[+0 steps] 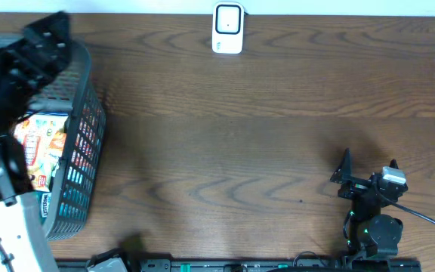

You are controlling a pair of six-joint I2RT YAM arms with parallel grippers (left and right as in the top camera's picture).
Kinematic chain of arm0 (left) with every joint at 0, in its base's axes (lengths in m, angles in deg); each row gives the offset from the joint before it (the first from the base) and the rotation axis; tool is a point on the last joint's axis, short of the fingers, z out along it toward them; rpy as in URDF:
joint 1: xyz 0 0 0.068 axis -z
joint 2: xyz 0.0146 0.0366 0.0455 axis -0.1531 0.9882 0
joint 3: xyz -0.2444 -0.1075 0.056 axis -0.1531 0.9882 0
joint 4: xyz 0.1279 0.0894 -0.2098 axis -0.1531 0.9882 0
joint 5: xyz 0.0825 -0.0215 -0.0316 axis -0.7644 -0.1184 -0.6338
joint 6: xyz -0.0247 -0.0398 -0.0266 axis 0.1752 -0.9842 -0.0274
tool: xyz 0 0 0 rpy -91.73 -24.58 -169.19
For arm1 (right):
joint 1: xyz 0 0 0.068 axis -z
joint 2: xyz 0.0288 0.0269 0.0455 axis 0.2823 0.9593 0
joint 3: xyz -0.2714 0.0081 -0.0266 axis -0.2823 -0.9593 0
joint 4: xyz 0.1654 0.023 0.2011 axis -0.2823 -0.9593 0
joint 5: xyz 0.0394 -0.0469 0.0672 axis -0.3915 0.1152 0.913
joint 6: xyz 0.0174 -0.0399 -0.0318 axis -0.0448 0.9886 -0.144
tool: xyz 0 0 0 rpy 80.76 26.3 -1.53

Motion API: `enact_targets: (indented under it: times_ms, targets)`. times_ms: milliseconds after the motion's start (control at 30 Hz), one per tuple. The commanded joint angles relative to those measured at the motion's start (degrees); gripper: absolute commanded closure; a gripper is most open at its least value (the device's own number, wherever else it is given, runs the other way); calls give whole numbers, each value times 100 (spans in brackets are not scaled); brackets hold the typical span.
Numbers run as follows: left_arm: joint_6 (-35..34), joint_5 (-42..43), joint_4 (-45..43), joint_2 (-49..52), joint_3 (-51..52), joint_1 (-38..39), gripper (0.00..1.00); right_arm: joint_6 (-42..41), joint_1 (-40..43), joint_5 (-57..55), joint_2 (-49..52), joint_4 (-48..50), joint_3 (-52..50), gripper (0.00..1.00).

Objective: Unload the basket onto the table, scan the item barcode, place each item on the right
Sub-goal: 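Raise the left gripper and move it over the grey basket, then lower the left gripper into the basket and grasp the Listerine bottle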

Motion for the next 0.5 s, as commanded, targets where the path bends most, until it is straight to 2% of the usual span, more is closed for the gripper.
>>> enact_targets:
  times_ms: [0, 167, 267, 467]
  targets:
    - [90, -708, 603, -31, -315, -645, 2, 55, 31, -7, -26, -24, -7, 1]
    - [-83, -2520, 2229, 96, -313, -1167, 2, 55, 31, -7, -26, -24, -7, 1]
    - [-81, -3281, 2850, 286, -313, -1207, 2, 55, 31, -7, -26, -26, -7, 1]
    - [92, -3322, 3600, 721, -299, -1207, 2, 55, 31, -9, -26, -24, -7, 1]
